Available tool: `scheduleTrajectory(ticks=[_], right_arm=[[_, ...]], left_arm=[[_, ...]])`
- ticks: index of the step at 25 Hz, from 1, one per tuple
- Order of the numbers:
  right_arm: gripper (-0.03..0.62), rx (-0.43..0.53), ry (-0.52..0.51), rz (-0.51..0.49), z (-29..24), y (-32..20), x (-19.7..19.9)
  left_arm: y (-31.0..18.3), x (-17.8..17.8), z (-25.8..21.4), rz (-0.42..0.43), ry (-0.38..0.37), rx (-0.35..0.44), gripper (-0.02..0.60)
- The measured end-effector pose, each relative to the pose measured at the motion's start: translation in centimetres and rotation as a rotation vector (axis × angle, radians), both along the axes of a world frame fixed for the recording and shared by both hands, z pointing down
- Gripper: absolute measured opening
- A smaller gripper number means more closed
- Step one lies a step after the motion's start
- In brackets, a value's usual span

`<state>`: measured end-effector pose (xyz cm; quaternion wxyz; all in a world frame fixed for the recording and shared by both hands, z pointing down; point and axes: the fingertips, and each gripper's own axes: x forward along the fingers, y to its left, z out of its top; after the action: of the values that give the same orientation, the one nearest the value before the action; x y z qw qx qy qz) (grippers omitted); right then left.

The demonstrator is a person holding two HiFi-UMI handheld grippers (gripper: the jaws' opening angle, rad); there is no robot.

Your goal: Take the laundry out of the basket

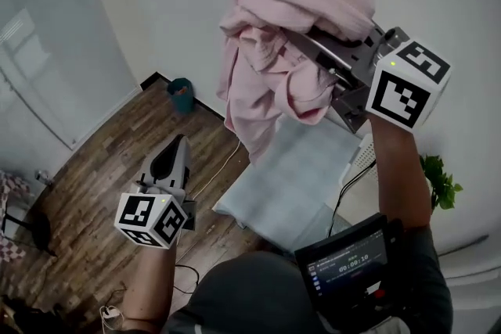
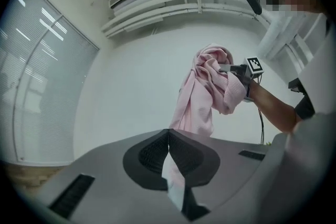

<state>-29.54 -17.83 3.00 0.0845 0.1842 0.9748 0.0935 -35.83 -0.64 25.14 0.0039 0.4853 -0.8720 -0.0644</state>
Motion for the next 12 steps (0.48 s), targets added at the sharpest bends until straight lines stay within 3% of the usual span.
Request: scheduleTrajectory(ticks=[5,8,12], right_arm=[[0.247,-0.062,0.046,-0.083,5.6,3.2,-5.7],[0.247,-0.097,0.082,-0.112,8.4,5.3,-7.2],[0.247,-0.101,0.105,-0.144,10.6,6.6,-7.9]], left_arm=[[3.0,-3.2,0.2,-0.095,-0.014,-0.014,0.01],[5.2,-3.9,-0.8,-0.176,-0.021,0.001,0.009],[5.9,-3.9,-1.4,-0.198,-0.03,0.013,0.009]])
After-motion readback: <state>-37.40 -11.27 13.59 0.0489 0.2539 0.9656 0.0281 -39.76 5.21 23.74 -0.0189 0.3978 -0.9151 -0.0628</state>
